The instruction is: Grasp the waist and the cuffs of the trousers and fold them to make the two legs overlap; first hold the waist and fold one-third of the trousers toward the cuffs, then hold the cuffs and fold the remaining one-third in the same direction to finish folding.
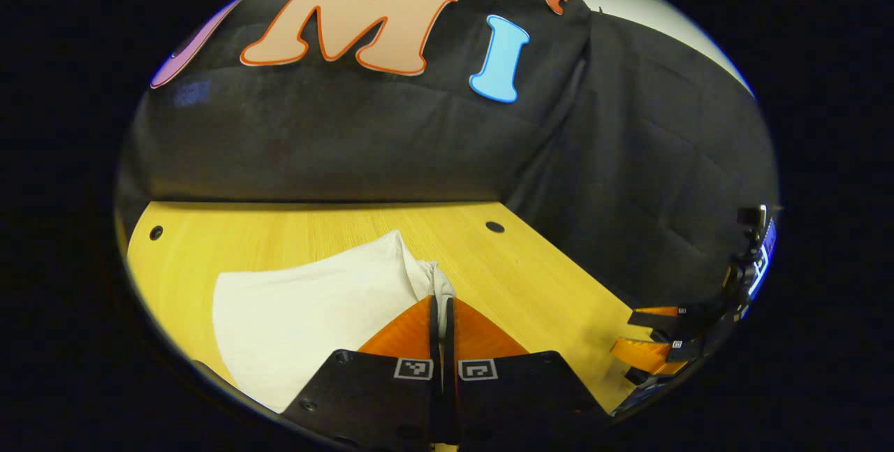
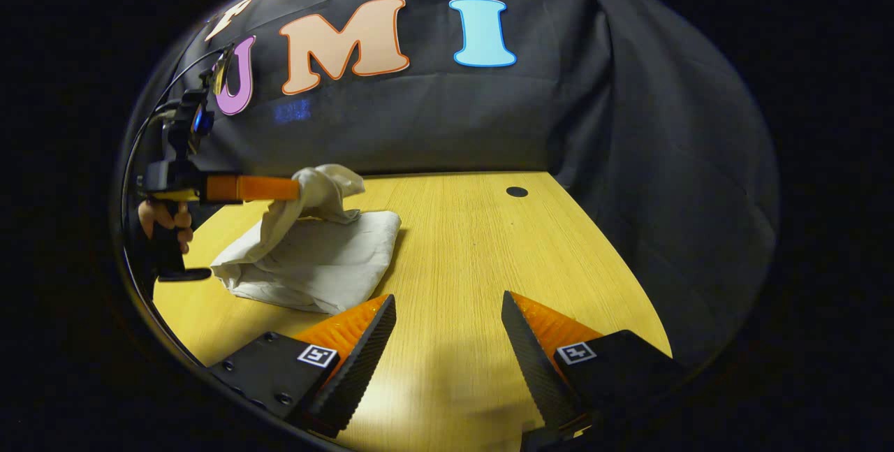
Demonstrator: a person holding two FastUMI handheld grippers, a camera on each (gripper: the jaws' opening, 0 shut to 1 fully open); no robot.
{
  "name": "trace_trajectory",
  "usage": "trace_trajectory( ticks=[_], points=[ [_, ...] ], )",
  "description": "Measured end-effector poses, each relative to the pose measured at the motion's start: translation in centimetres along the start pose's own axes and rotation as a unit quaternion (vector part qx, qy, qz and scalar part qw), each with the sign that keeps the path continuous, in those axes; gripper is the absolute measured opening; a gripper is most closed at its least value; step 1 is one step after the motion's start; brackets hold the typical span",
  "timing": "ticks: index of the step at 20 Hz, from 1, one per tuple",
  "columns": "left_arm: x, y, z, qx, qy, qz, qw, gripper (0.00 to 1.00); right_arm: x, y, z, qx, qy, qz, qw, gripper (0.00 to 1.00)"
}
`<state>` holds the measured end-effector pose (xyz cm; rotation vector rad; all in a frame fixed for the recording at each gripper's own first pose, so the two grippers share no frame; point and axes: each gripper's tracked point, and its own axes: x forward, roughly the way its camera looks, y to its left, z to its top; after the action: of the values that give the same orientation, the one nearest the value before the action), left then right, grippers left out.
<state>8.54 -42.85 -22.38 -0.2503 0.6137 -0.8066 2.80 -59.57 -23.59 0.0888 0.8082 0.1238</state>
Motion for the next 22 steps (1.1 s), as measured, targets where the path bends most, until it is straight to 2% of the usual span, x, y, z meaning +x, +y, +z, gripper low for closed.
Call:
trace_trajectory(
  ticks=[4,5,6,8,11,12,14,16,19,22],
  points=[
    [-0.3,-0.5,-4.6,0.012,0.030,0.005,0.999,0.00,0.7,0.9,0.4,-0.015,-0.003,0.025,1.000,0.98],
    [-0.6,-0.8,-5.2,0.011,0.036,0.003,0.999,0.02,0.9,1.2,0.6,-0.020,-0.003,0.032,0.999,0.98],
    [-0.5,-1.0,-5.7,0.011,0.035,-0.001,0.999,0.08,1.0,1.5,0.7,-0.024,-0.004,0.039,0.999,0.98],
    [-1.1,-1.2,-5.2,0.020,0.018,0.005,1.000,0.29,1.2,2.3,1.3,-0.032,-0.007,0.052,0.998,0.98],
    [-3.5,0.3,-2.8,0.055,-0.017,0.046,0.997,0.93,0.9,4.1,3.5,-0.027,-0.025,0.069,0.997,0.98],
    [-5.6,2.1,-0.9,0.067,-0.045,0.084,0.993,0.95,0.4,6.1,6.0,-0.018,-0.050,0.083,0.995,0.98],
    [-10.2,6.1,2.3,0.075,-0.096,0.163,0.979,0.96,-0.2,8.1,8.2,-0.011,-0.073,0.094,0.993,0.97],
    [-13.9,8.8,5.2,0.077,-0.134,0.212,0.965,0.95,-1.0,9.6,10.3,-0.010,-0.098,0.094,0.991,0.98],
    [-18.2,11.6,8.4,0.085,-0.158,0.261,0.949,0.95,-2.7,12.4,14.1,-0.009,-0.143,0.094,0.985,0.98],
    [-22.0,14.0,10.0,0.091,-0.180,0.292,0.935,0.95,-4.6,15.2,18.7,0.003,-0.200,0.094,0.975,0.98]
  ],
)
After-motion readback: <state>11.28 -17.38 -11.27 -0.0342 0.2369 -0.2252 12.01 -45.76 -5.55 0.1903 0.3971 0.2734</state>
